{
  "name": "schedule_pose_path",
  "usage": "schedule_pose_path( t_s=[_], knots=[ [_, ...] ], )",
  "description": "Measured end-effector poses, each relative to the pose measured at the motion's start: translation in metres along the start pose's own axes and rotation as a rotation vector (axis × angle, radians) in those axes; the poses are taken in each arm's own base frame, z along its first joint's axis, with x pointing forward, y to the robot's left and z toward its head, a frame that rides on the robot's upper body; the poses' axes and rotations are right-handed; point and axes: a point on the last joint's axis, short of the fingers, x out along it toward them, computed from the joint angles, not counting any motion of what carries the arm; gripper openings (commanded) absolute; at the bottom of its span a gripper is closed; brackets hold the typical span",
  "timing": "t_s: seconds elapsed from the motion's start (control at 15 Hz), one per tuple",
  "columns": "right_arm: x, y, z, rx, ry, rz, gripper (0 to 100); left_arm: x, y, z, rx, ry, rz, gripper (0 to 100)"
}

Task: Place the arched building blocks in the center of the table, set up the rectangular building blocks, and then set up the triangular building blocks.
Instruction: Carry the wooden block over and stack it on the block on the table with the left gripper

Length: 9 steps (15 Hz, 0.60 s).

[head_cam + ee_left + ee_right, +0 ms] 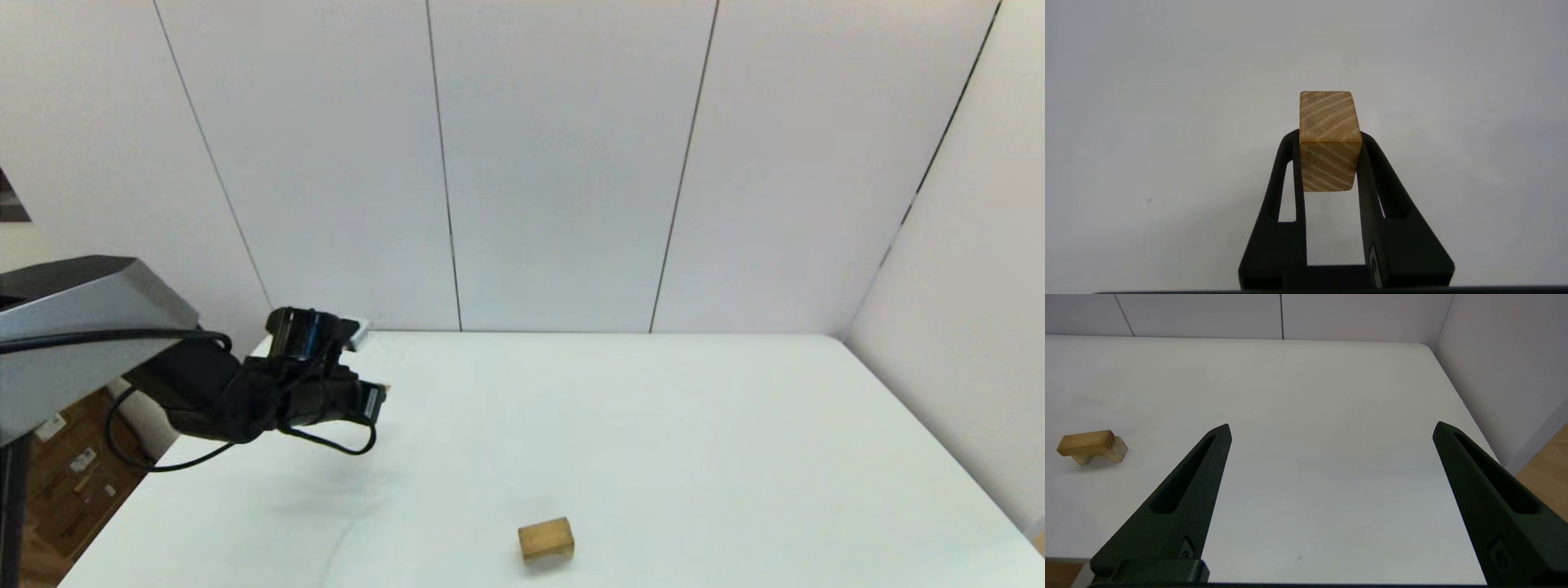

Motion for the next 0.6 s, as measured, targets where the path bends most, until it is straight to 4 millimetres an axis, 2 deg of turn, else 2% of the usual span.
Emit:
schedule_pose_path(
  t_s=[0.13,0.33,0.47,0.6],
  knots=[
    [0.0,0.0,0.0,0.0,-0.001,0.0,100,-0.019,-0.038,0.022,0.078,-0.002,-0.08,0],
    [0.0,0.0,0.0,0.0,0.0,0.0,100,-0.046,-0.1,0.039,0.194,0.0,-0.218,0],
    [0.0,0.0,0.0,0.0,-0.001,0.0,100,-0.06,-0.134,0.037,0.268,0.012,-0.296,0],
    [0.0,0.0,0.0,0.0,0.0,0.0,100,-0.07,-0.159,0.025,0.374,0.034,-0.378,0]
  ],
)
